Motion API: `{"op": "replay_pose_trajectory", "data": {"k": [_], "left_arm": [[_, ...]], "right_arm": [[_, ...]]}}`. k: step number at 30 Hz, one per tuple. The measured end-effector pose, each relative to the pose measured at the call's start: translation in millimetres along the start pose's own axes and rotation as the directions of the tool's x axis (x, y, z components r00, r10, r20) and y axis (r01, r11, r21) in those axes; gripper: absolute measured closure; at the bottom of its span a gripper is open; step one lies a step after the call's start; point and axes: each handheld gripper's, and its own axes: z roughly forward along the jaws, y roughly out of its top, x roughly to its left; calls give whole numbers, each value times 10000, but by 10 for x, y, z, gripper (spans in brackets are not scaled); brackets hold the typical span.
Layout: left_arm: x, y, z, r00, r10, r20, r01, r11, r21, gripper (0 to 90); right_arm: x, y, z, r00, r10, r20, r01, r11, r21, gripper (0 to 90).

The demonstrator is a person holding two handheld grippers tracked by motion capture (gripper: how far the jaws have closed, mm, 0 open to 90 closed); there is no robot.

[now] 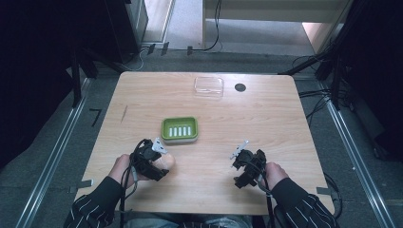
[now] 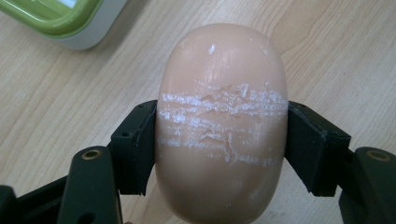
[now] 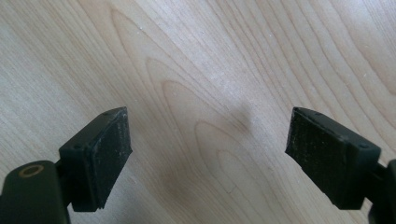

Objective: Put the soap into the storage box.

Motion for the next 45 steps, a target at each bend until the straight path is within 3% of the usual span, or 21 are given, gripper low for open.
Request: {"op": "replay_pose_trajectory", "data": {"k": [21, 45], "left_arm": [[85, 251, -15, 9989, 445, -137, -449, 9987, -247, 329], [249, 434, -67, 9985, 419, -347, -440, 9972, -612, 330]], "right_arm": [[-7, -2, 7, 10000, 41, 10, -41, 10000, 12, 146], [-9, -1, 12, 10000, -8, 35, 8, 10000, 47, 146]]}}
